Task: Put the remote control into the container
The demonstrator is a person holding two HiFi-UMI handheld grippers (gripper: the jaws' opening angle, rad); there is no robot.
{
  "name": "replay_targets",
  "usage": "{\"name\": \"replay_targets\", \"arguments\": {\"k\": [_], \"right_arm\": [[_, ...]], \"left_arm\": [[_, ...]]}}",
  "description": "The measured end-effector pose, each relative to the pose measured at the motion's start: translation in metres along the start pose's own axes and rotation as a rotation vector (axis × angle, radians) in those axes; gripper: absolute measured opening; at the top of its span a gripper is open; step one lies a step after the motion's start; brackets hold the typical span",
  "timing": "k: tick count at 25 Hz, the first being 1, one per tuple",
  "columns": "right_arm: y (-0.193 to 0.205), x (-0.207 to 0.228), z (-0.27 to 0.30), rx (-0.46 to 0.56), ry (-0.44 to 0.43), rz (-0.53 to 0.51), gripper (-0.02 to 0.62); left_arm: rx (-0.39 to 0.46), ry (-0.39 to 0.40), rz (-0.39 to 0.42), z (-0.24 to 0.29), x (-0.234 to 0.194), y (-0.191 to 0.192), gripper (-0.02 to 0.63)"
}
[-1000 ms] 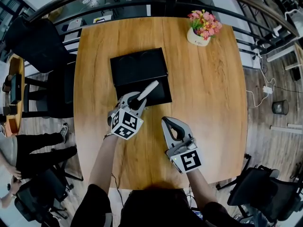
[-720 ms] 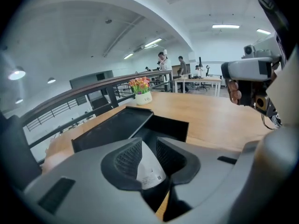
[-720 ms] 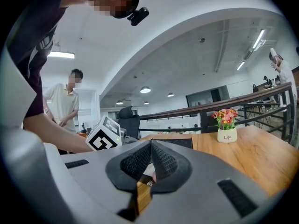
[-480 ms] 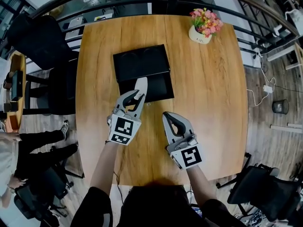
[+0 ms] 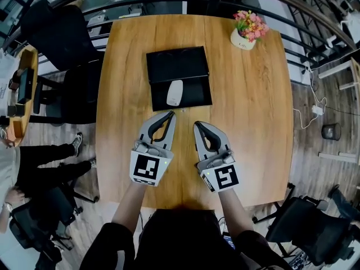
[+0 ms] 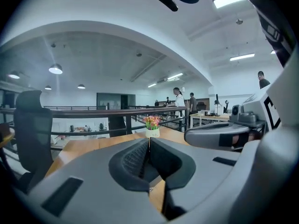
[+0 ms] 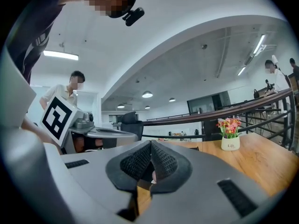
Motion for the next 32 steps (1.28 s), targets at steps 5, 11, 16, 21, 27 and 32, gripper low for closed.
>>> {"name": "replay_targets", "arguments": {"k": [5, 11, 16, 21, 27, 32], "right_arm": [[-0.016, -0.027, -0.006, 0.032, -0.011, -0.022, 0.018], [-0.030, -0.052, -0.016, 0.059, -0.029, -0.036, 0.018], [-0.032, -0.064, -0.024, 0.064, -0.035, -0.044, 0.018], [-0.036, -0.069, -0.028, 0.072, -0.035, -0.050, 0.018], [-0.038, -0.072, -0.033, 0.077, -0.037, -0.051, 0.018], [-0.037, -0.073, -0.034, 0.075, -0.038, -0.051, 0.018]], "left_arm": [[0.110, -0.027, -0.063, -0.034, 0.008, -0.022, 0.013], [0.139, -0.043, -0.069, -0.063, 0.015, -0.033, 0.014], [0.141, -0.049, -0.071, -0.077, 0.018, -0.034, 0.012], [0.147, -0.053, -0.057, -0.086, 0.019, -0.036, 0.013], [0.150, -0.055, -0.054, -0.090, 0.025, -0.038, 0.012], [0.149, -0.056, -0.056, -0.091, 0.025, -0.037, 0.012]]}}
Point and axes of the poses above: the fingertips, and each gripper's own axes: z forward along the fingers, x to its right, y out of its underside, the point moved 3 cm from there along -z, backward along the fingers, and after that the axes turned 2 degrees about z, right-handed, at the moved point
